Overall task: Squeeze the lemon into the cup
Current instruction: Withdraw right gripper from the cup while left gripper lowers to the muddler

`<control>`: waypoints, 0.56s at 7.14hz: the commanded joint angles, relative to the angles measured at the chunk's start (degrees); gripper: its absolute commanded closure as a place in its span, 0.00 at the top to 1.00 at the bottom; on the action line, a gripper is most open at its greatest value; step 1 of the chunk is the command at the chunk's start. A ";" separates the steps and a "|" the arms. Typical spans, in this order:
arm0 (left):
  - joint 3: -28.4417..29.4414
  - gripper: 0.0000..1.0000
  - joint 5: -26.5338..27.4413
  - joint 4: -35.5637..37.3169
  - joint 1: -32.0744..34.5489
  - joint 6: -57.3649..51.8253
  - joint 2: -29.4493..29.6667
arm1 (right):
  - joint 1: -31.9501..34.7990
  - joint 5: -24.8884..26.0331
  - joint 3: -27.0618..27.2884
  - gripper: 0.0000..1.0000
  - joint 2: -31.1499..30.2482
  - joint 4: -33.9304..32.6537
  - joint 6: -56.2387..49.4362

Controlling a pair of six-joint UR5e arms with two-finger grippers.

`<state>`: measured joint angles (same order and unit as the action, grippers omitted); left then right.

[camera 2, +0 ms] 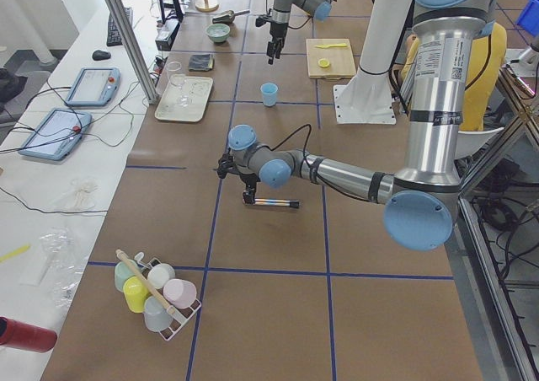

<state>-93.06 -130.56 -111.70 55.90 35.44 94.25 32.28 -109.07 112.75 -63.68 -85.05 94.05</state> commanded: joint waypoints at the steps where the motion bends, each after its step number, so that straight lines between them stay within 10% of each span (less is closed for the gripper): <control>1: 2.97 0.85 0.13 -0.27 -0.09 0.24 1.12 | 0.42 -0.71 0.80 0.90 -1.18 -0.03 -0.18; 4: 3.14 0.83 0.56 0.35 -0.61 0.59 1.29 | 0.33 -0.18 0.62 0.90 -1.36 -0.03 -0.10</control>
<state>-90.08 -130.21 -111.49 55.59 35.98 95.39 32.64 -109.44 113.42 -64.95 -85.08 93.88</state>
